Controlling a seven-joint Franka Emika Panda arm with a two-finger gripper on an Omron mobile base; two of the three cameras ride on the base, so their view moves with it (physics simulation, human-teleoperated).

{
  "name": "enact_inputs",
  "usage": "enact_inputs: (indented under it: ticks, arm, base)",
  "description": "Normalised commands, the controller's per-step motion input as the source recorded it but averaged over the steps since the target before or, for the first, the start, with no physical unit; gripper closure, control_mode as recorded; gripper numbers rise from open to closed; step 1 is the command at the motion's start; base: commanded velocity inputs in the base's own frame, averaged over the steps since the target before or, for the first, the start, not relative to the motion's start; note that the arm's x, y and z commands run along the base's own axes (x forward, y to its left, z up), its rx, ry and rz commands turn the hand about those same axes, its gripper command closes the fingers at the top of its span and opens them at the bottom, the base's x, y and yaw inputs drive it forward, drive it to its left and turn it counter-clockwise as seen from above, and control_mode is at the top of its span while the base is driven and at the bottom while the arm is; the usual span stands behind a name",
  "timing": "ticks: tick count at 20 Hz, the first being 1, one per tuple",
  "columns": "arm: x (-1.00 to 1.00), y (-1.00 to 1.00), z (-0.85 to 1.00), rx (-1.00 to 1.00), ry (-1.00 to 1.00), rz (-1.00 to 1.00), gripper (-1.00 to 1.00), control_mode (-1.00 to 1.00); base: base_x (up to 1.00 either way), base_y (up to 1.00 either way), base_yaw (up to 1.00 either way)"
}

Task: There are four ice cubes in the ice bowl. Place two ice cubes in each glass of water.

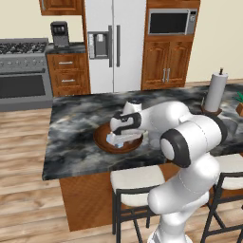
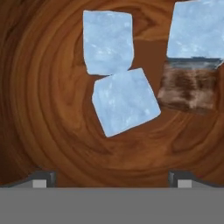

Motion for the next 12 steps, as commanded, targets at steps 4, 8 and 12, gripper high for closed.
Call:
enact_inputs:
  ticks: [4, 8, 12]
  arm:
    - [0.16, 0.03, -0.11, 0.0, 0.01, 0.0, -1.0, -1.0]
    - [0.25, 0.0, -0.06, 0.01, 0.0, 0.0, -1.0, -1.0]
    - [0.2, 0.0, -0.15, 0.0, 0.0, 0.0, -1.0, -1.0]
  base:
    - [0.0, 0.0, 0.0]
    - [0.0, 0.0, 0.0]
    - [0.0, 0.0, 0.0]
